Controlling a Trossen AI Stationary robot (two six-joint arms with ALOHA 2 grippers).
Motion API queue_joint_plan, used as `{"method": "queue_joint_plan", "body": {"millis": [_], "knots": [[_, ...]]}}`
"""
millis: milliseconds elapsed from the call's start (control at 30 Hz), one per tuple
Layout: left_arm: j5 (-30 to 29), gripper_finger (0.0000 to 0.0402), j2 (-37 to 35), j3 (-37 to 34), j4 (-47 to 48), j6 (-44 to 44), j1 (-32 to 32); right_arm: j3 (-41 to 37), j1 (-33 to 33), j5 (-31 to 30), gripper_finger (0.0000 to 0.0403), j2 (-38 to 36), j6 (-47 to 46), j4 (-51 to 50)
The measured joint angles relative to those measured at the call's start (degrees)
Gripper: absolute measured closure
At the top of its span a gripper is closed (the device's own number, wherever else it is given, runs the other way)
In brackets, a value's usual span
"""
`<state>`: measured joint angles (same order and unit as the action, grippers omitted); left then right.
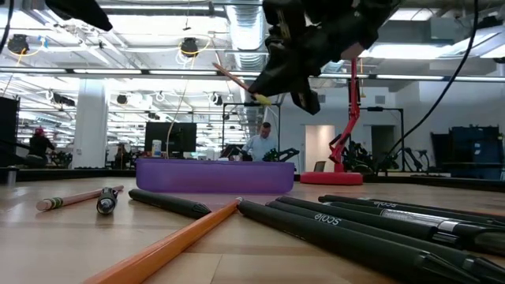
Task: Pick & place school supplies into a supply box
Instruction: Put the orange pencil into the purple supply box
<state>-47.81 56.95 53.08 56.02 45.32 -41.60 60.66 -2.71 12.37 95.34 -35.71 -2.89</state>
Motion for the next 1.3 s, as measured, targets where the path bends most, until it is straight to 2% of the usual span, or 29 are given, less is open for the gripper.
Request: {"method": "queue_joint_plan", "body": {"millis": [167,400,767,1133,1300], "knots": [[-1.82,0.0299,-0.02,0.0,-0.01,1.68,-1.01,0.17,-2.34,5.41,0.0403,3.98,0.95,2.08],[-2.65,0.0299,-0.02,0.0,-0.12,2.92,-1.27,-0.03,-2.68,8.77,0.0403,9.2,0.78,6.42],[-5.71,0.0299,0.0,0.0,-0.21,4.49,-1.27,0.02,-4.41,10.04,0.0403,10.13,3.47,6.69],[-8.16,0.0299,0.0,0.0,-0.21,7.3,-1.27,0.02,-5.8,9.94,0.0403,10.13,12.24,2.02],[-9.36,0.0299,0.0,0.0,-0.21,8.53,-1.29,0.04,-5.54,9.8,0.0403,10.13,13.28,1.34]]}}
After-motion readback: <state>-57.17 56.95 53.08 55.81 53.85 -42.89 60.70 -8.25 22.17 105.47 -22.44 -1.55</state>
